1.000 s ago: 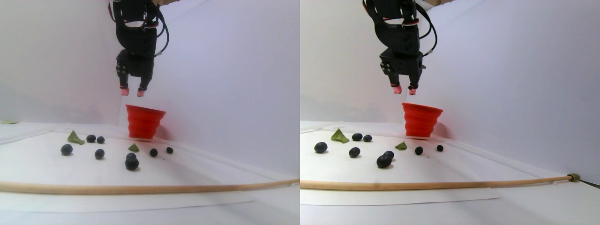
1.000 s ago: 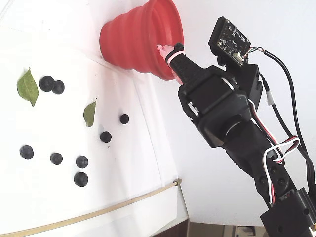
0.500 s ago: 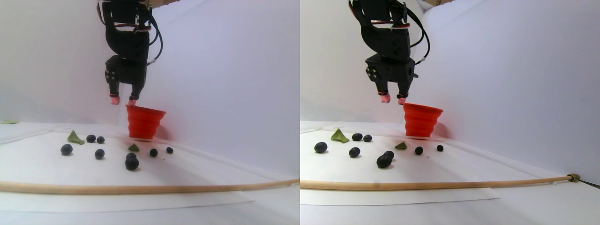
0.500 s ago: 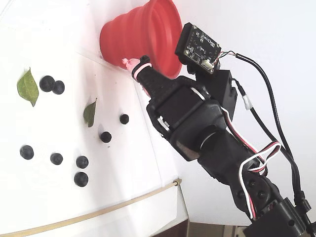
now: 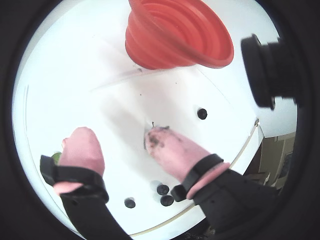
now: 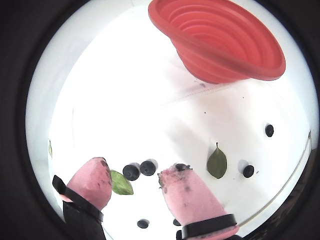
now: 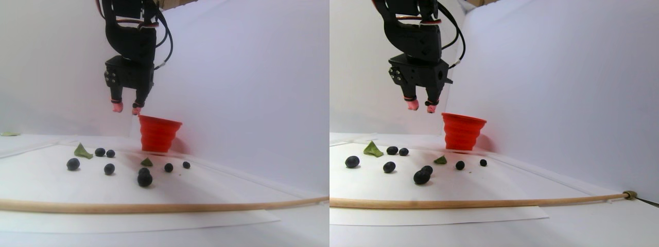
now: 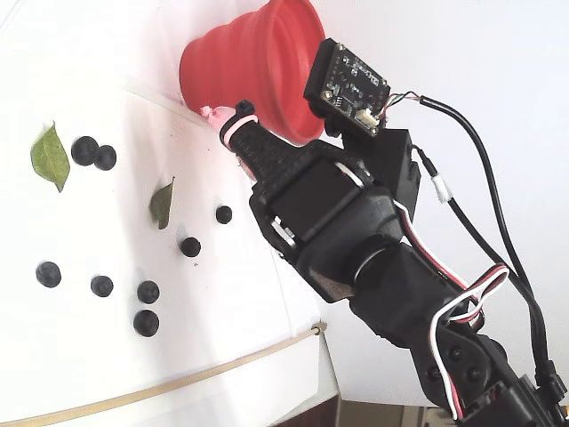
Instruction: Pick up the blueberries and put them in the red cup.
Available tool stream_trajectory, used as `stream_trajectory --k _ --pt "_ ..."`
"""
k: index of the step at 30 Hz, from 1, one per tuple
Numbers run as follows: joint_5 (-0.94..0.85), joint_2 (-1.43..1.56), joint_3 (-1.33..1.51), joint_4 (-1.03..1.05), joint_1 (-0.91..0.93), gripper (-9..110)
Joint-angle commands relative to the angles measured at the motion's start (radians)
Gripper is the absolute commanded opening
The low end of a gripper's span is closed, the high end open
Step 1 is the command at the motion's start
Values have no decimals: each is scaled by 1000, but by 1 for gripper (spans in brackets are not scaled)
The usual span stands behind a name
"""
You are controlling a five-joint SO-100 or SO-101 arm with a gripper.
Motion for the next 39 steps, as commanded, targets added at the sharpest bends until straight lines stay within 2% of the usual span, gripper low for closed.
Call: stream_trajectory --k 1,39 --pt "14 129 -12 -34 -5 19" --pt "43 -64 20 -32 -86 20"
